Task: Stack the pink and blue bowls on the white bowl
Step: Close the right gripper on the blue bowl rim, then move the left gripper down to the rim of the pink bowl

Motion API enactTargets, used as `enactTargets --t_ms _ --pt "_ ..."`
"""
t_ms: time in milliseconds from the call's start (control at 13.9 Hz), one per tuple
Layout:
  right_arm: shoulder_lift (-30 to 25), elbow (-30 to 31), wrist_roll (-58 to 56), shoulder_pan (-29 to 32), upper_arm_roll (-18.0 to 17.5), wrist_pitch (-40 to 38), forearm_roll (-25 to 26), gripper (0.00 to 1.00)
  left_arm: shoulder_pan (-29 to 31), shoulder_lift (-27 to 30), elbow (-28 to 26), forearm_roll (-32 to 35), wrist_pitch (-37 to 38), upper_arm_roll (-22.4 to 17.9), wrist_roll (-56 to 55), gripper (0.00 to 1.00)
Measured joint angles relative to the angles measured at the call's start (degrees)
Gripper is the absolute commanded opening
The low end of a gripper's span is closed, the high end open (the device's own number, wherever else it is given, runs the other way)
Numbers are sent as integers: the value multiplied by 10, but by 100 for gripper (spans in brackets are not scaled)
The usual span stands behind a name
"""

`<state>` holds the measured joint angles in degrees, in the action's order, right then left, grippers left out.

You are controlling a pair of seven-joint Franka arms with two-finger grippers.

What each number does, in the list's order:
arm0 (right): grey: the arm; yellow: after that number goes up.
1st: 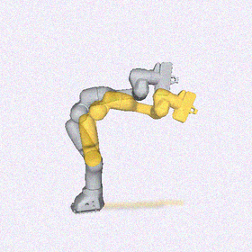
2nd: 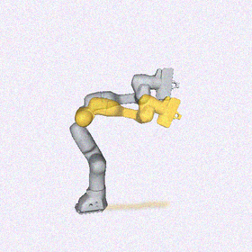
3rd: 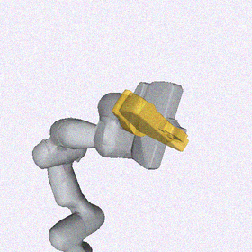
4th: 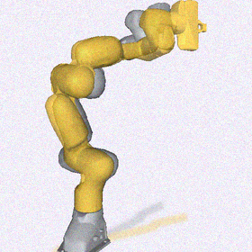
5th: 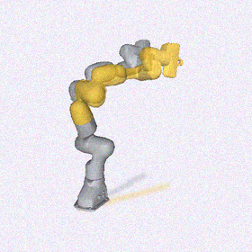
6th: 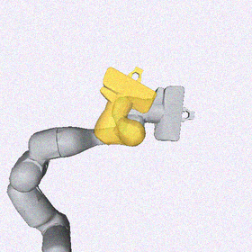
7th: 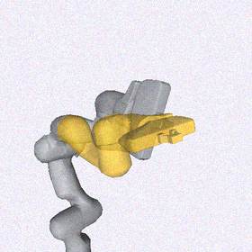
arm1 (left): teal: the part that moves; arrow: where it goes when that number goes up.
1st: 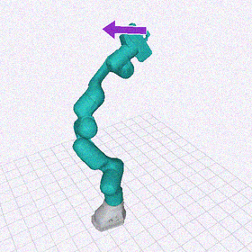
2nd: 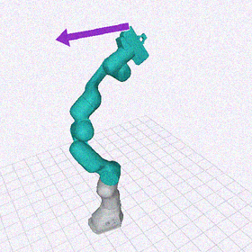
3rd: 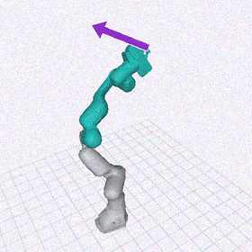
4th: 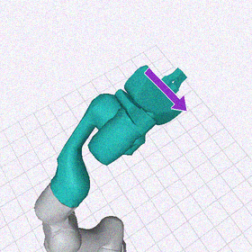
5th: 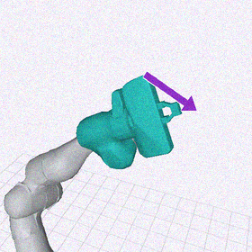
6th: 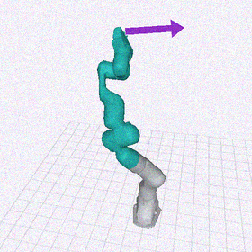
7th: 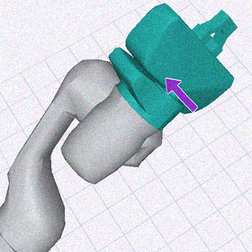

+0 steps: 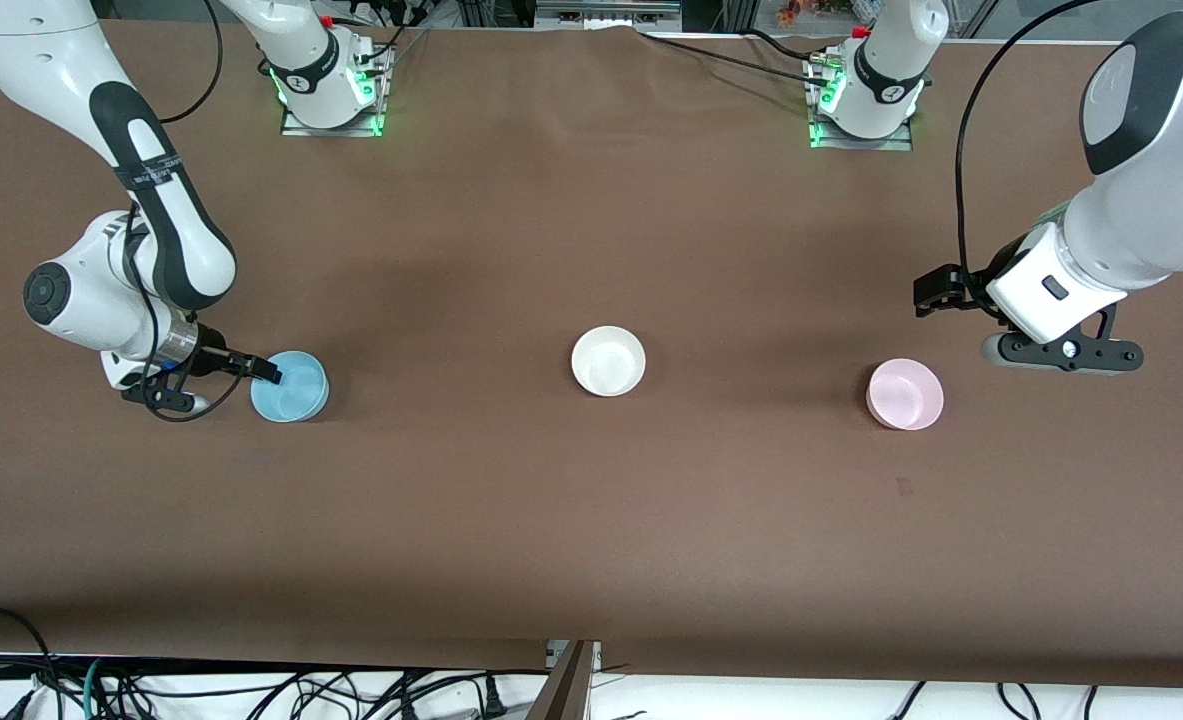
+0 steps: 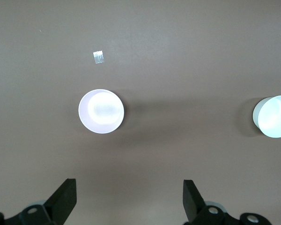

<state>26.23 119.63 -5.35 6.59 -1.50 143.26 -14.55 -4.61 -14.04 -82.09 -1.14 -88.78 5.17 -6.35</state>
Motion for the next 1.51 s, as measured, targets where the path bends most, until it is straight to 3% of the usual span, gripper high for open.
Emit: enactTargets --t_ms 215,932,1505 --pt "0 0 0 0 0 0 0 64 0 0 0 0 0 0 0 100" --pt "2 0 -1 0 0 0 -1 63 0 -5 0 0 0 -1 0 100" --pt "3 0 -2 0 0 0 -1 45 17 -6 0 11 -2 -4 -7 100"
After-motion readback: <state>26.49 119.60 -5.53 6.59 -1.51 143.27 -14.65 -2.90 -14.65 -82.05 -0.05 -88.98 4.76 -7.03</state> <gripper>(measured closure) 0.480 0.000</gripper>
